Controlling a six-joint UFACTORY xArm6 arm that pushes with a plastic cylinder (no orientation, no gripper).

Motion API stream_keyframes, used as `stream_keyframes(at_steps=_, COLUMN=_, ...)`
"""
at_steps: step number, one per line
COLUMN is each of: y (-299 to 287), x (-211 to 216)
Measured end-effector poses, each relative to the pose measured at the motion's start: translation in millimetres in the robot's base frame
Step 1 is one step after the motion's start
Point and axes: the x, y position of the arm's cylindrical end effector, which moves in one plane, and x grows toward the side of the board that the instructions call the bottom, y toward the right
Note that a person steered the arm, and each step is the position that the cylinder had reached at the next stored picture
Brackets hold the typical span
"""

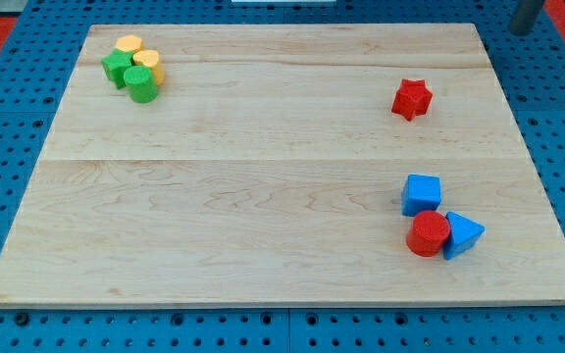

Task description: Slide the red star towards the down

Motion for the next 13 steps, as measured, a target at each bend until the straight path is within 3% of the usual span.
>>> stream_keyframes(at_steps=2, y=0, x=0)
stream_keyframes(at_steps=3, y=-75, x=-4)
stream_keyframes(at_steps=7, y=-107, x=-11)
stream_keyframes(at_steps=8, y=-167, x=35)
stream_keyframes(at_steps=9, y=-149, x=79)
stream_keyframes(at_steps=11, y=-175, x=235)
stream_keyframes(at_steps=13, y=-175, x=185)
